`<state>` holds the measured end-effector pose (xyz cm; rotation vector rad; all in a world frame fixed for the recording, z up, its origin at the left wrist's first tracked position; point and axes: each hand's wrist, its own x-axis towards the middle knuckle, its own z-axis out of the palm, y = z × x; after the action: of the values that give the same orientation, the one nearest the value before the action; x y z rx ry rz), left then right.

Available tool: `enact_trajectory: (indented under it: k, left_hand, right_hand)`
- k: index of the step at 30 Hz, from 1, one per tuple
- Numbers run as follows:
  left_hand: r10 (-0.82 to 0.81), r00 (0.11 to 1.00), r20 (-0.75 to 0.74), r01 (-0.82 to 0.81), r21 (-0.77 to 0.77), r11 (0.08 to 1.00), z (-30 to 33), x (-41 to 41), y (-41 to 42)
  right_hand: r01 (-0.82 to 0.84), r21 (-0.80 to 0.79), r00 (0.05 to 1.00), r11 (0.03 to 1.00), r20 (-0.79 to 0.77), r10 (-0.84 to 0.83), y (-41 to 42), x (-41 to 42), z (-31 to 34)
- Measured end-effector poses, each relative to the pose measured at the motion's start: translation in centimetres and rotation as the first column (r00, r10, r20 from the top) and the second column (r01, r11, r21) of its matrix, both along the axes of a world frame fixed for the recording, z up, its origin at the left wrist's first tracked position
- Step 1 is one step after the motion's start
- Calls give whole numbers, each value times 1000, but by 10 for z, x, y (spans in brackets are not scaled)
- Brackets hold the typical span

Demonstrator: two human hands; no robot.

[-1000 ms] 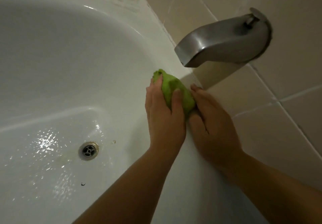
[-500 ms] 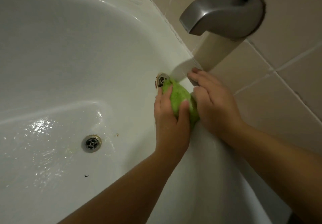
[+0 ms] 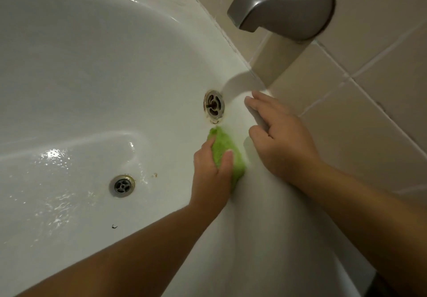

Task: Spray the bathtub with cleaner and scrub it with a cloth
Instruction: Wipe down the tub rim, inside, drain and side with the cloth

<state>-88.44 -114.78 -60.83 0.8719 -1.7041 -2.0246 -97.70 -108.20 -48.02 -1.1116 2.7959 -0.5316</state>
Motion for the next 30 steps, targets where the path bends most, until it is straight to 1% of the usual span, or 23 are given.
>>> enact_trajectory:
  k: [2,3,4,5,7,8,10,12,13,16,18,19,20,22,23,24,25,27,29,30]
  left_hand:
    - [19,996,84,-27,104,994,-4,-4,-7]
    - [26,997,72,-35,128,991,-2,-6,-7]
    - [32,999,23,-35,129,991,5,-8,-6]
    - [39,998,-46,-34,99,994,12,-9,-3]
    - [9,981,-195,-22,-68,997,24,-4,4]
    - [-17,972,-235,-16,-135,991,22,0,8]
    - [-29,969,-244,-15,-176,984,5,4,9]
    - [-28,986,-164,5,-139,990,-22,6,7]
    - [-32,995,-97,22,-102,995,-33,7,4]
    - [-33,994,103,29,46,999,-52,3,-8]
    - [-30,980,198,-1,151,989,-50,-6,-11]
    - [-36,978,206,4,155,988,-46,-8,-11]
    - [-45,984,175,27,105,994,-44,-7,-9]
    - [-83,996,42,85,-55,995,-48,3,-2]
    - [-116,993,1,115,-118,986,-54,10,-1]
    - [-149,989,-4,146,-164,976,-64,16,0]
    - [-167,986,11,166,-190,968,-76,20,-1]
    - [-166,982,92,179,-166,970,-101,25,-5]
    - [-145,961,237,170,-88,982,-122,24,-9]
    - [-141,932,333,166,-46,985,-132,22,-12]
  right_hand:
    - [-2,21,1000,1000,-9,3,0,1,1]
    - [-6,34,1000,999,-13,6,-1,1,1]
    - [-8,44,1000,999,-18,9,-2,0,1]
    - [-10,50,1000,999,-21,11,-3,0,1]
    - [-11,48,1000,999,-28,12,-5,1,2]
    - [-11,52,999,999,-32,13,-5,1,2]
    - [-17,79,999,997,-40,21,-5,1,2]
    - [-27,122,998,992,-45,33,-6,1,3]
    - [-35,146,998,989,-49,42,-6,1,2]
    - [-43,189,997,981,-56,54,-7,1,3]
    - [-49,220,996,974,-57,63,-8,1,4]
    - [-55,238,996,970,-62,71,-9,0,4]
    - [-55,260,995,964,-67,75,-10,0,4]
    - [-46,303,996,952,-63,68,-11,0,3]
    - [-40,320,996,947,-60,62,-13,0,4]
    - [-33,339,996,940,-63,58,-13,1,4]
    - [-28,355,996,935,-70,56,-14,2,5]
    - [-18,377,995,926,-80,52,-16,3,5]
    - [-12,378,996,926,-80,45,-18,4,5]
    - [-11,375,995,927,-83,45,-19,3,4]
